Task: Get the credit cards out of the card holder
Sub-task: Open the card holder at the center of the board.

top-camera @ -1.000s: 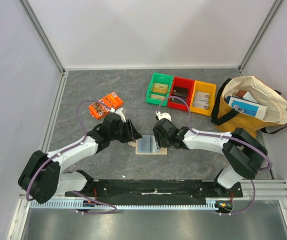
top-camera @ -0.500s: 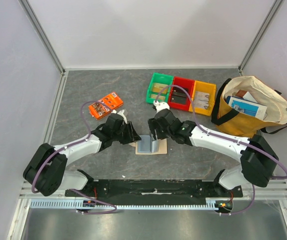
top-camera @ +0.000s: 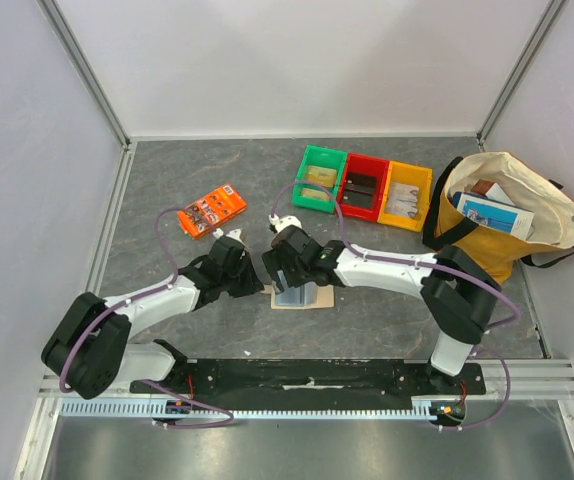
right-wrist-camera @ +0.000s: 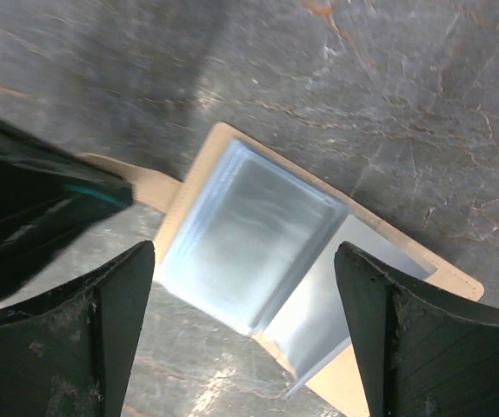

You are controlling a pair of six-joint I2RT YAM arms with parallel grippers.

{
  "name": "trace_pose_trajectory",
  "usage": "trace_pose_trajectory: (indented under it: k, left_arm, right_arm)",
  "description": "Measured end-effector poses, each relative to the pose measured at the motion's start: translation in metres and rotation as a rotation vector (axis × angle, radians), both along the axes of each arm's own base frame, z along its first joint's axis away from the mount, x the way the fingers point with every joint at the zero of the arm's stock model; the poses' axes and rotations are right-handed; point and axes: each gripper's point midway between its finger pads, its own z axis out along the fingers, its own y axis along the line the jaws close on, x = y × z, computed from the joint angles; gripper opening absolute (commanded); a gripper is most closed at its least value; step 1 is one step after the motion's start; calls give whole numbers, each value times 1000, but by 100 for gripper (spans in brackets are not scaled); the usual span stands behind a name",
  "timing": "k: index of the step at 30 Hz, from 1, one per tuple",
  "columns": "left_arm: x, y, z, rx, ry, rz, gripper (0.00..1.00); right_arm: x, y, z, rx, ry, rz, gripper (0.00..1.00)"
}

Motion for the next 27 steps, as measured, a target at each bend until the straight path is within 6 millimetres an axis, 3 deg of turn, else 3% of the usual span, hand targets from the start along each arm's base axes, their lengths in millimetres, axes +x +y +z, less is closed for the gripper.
trace_pose_trajectory:
  k: [3,8,15,27]
  left_arm:
    - [-3,4,-6,16,7,6,10]
    - [-12,10,-17,32,32,8,9]
    - [-11,10,-17,25,21,8,8]
    - [-11,11,-16,22,13,10,7]
  right_arm:
    - [0,-8,-21,-65,21,-18,96]
    - [-3,-12,-36,-124,32,-29,98]
    - [-1,-9,-40,-163,13,-40,98]
    - [5,-26,-38,-245,-33,-86,87]
